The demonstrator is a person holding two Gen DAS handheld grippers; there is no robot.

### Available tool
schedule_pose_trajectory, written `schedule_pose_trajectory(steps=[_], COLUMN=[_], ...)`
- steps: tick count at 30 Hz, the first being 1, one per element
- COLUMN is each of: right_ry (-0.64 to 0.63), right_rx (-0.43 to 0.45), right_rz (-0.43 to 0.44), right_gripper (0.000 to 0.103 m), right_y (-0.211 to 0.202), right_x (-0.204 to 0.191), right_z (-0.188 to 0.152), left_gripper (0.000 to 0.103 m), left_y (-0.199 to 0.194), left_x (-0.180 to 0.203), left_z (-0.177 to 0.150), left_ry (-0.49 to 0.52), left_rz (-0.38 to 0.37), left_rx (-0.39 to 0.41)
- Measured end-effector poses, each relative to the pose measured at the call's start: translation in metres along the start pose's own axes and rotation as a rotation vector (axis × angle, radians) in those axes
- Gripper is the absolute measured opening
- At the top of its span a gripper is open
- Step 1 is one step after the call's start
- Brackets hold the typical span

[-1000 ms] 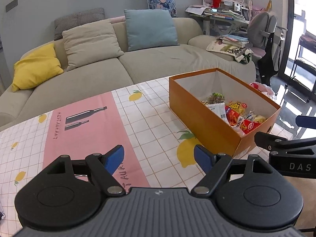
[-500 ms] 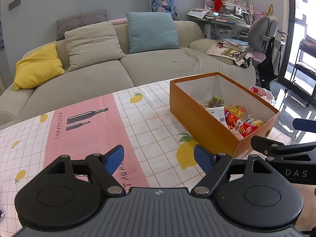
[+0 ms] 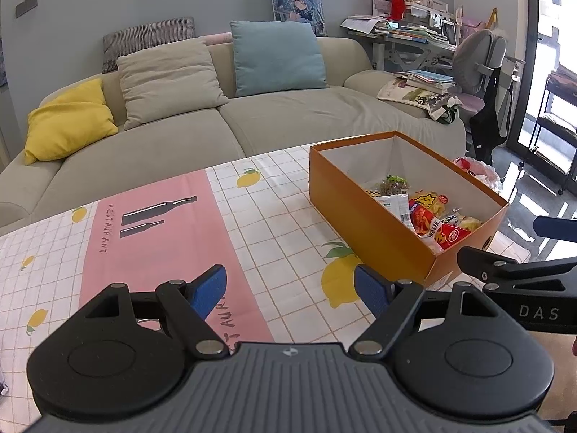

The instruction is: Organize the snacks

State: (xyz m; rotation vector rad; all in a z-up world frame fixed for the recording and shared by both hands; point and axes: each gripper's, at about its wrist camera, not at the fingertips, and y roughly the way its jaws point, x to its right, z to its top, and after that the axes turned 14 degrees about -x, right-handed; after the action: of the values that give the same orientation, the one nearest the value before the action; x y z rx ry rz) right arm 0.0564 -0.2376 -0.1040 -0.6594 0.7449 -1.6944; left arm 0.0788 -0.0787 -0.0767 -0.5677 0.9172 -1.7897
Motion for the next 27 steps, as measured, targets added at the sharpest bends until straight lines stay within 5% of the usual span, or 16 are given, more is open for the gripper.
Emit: schedule_pose_trajectory(steps=[27], right_ry=[-0.007], right_rx=[-0.004], right_rz=[0.001], right_gripper=[0.097], right_y=[0.0007], right_x=[0.0007], right_z=[-0.0014], left_gripper=[0.094], left_y=[-0.0021], left_x=[0.0006], left_z=[-0.0009], left_ry=[-0.021], left_rz=[-0.01], left_rx=[-0.003])
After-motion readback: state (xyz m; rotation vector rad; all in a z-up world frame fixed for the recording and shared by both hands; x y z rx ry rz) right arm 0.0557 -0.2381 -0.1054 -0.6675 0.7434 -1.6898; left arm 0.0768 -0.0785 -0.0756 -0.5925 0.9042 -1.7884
